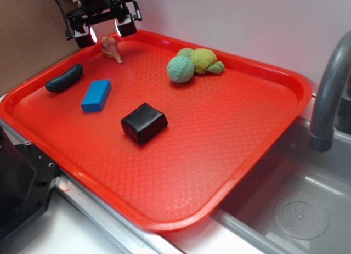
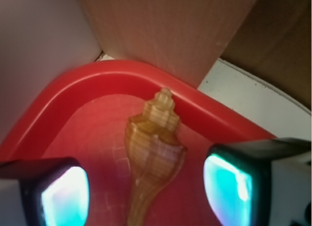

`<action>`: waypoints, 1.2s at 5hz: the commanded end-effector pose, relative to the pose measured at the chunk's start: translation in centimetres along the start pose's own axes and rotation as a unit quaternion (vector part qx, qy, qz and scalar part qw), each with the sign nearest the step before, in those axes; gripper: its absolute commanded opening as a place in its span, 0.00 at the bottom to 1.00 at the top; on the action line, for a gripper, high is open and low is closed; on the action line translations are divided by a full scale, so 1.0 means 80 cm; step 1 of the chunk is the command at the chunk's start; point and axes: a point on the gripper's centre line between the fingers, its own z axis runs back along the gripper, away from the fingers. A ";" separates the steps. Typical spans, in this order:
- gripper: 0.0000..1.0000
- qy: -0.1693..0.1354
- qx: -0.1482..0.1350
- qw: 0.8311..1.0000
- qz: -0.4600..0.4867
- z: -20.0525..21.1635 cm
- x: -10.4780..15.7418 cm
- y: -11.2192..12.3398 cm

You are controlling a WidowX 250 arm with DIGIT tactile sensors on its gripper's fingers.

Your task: Grab the shell.

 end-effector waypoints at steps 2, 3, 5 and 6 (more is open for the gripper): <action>1.00 0.004 0.035 0.997 0.074 -0.028 0.044 0.003; 0.00 0.030 0.024 0.996 0.076 -0.022 0.041 0.006; 0.00 0.038 -0.019 0.999 -0.014 0.040 -0.005 0.005; 0.00 0.013 -0.059 0.994 -0.089 0.077 -0.046 0.006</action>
